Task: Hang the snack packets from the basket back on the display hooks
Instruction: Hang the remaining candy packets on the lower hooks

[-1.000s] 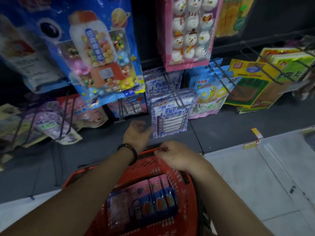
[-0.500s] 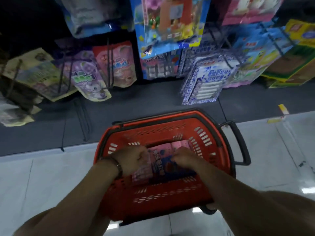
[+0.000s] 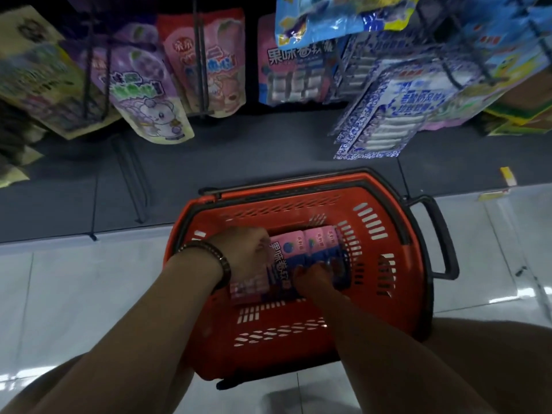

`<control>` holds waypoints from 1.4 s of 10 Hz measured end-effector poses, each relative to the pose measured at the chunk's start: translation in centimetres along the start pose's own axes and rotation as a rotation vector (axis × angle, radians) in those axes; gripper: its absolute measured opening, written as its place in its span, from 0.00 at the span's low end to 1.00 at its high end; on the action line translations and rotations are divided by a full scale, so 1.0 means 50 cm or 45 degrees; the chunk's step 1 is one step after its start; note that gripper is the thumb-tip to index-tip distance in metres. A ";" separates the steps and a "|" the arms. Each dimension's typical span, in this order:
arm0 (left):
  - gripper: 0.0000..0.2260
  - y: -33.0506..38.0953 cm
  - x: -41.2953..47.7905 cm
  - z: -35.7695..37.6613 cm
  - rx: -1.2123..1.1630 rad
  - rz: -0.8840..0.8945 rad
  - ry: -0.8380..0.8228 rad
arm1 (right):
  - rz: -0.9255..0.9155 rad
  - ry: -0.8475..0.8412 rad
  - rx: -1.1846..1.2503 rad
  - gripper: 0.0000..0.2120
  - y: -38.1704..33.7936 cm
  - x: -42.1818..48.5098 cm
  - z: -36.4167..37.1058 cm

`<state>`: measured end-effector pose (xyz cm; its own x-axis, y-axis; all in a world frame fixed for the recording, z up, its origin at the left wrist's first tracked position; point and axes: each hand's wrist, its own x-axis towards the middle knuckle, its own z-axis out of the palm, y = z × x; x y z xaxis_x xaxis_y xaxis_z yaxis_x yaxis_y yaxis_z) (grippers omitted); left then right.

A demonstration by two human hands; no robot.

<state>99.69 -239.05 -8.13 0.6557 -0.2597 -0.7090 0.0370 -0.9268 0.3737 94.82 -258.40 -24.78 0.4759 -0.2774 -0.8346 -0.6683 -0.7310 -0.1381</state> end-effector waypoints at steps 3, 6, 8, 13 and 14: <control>0.14 -0.017 -0.009 -0.025 0.032 -0.083 -0.019 | -0.445 -0.138 -0.565 0.20 -0.031 0.024 0.008; 0.21 0.011 -0.057 -0.044 -0.092 -0.044 0.131 | -0.758 -0.298 -0.480 0.10 -0.127 -0.126 -0.216; 0.27 -0.031 -0.060 -0.031 -0.502 0.018 0.361 | -0.966 -0.269 -0.490 0.14 -0.125 -0.246 -0.384; 0.08 0.069 -0.122 -0.040 -1.462 0.193 0.712 | -1.017 -0.412 0.716 0.11 -0.070 -0.259 -0.434; 0.08 0.078 -0.105 -0.031 -1.413 0.146 0.817 | -1.069 -0.342 0.748 0.11 -0.071 -0.251 -0.440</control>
<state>97.54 -240.86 -2.03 0.9290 0.1407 -0.3424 0.3581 -0.1069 0.9275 103.81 -266.04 -2.08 0.8194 0.3762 -0.4325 -0.3894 -0.1885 -0.9016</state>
